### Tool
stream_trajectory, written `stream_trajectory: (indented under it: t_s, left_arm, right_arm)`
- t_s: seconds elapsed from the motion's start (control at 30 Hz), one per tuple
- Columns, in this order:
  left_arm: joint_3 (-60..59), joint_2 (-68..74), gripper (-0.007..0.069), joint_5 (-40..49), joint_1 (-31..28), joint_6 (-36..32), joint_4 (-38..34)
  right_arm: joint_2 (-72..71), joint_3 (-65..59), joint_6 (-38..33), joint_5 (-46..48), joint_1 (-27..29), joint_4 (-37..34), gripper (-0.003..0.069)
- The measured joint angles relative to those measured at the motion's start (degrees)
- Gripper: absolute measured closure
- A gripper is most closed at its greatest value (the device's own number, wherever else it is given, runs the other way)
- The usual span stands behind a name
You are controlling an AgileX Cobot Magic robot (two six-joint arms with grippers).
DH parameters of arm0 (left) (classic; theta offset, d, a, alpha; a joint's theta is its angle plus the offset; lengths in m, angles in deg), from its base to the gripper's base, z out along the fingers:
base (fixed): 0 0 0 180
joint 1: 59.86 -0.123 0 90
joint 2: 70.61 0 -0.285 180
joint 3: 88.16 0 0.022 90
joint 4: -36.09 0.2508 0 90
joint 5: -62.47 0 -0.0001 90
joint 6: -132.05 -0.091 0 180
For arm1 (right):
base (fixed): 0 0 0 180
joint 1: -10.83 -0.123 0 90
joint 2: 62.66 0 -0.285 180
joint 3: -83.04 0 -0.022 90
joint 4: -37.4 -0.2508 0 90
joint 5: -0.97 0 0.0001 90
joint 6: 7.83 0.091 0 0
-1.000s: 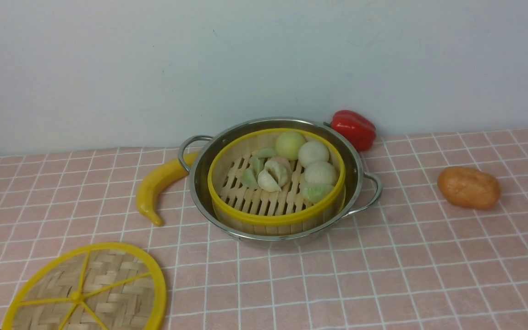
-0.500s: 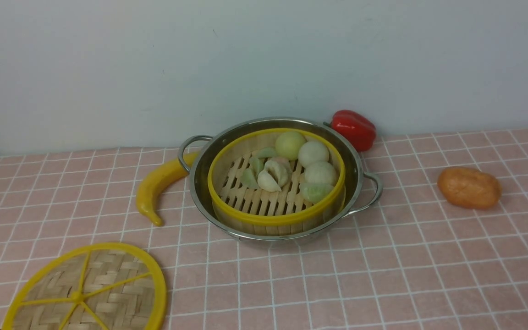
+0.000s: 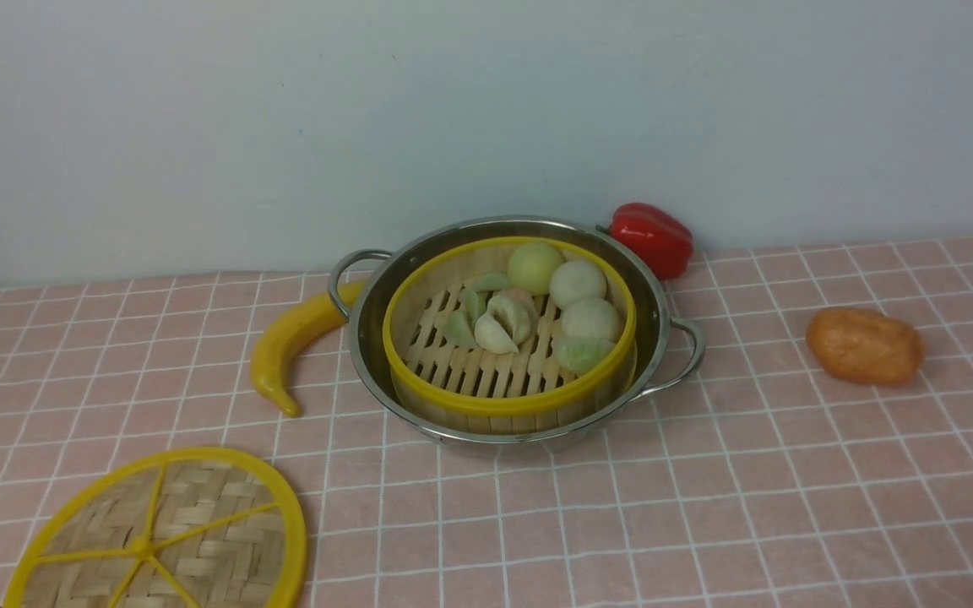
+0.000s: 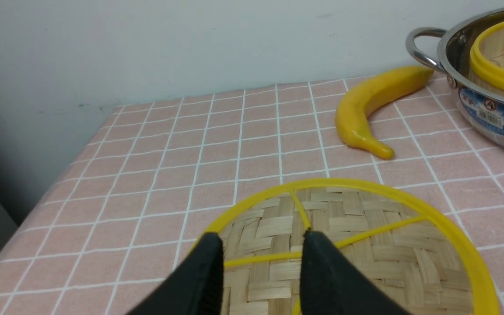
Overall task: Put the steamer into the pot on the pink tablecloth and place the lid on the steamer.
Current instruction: 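Grasp the bamboo steamer lid lying on the table by its centre knob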
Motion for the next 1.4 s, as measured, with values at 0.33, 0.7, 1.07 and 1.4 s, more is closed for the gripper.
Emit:
stream_trajectory:
  t_s: [0.33, 0.7, 1.07, 1.4]
  left_arm:
    - [0.0, 0.0, 0.0382, 0.0, 0.0, 0.0, 0.0]
    - [0.0, 0.0, 0.0382, 0.0, 0.0, 0.0, 0.0]
    - [0.0, 0.0, 0.0382, 0.0, 0.0, 0.0, 0.0]
    - [0.0, 0.0, 0.0382, -1.22, 0.0, 1.14, -2.92]
  right_arm:
    - [0.0, 0.0, 0.12, -0.11, 0.05, -0.13, 0.0508]
    - [0.0, 0.0, 0.12, -0.22, 0.05, -0.13, 0.0483]
    - [0.0, 0.0, 0.17, -0.22, 0.05, -0.13, 0.0456]
    - [0.0, 0.0, 0.17, -0.22, 0.05, -0.13, 0.0431]
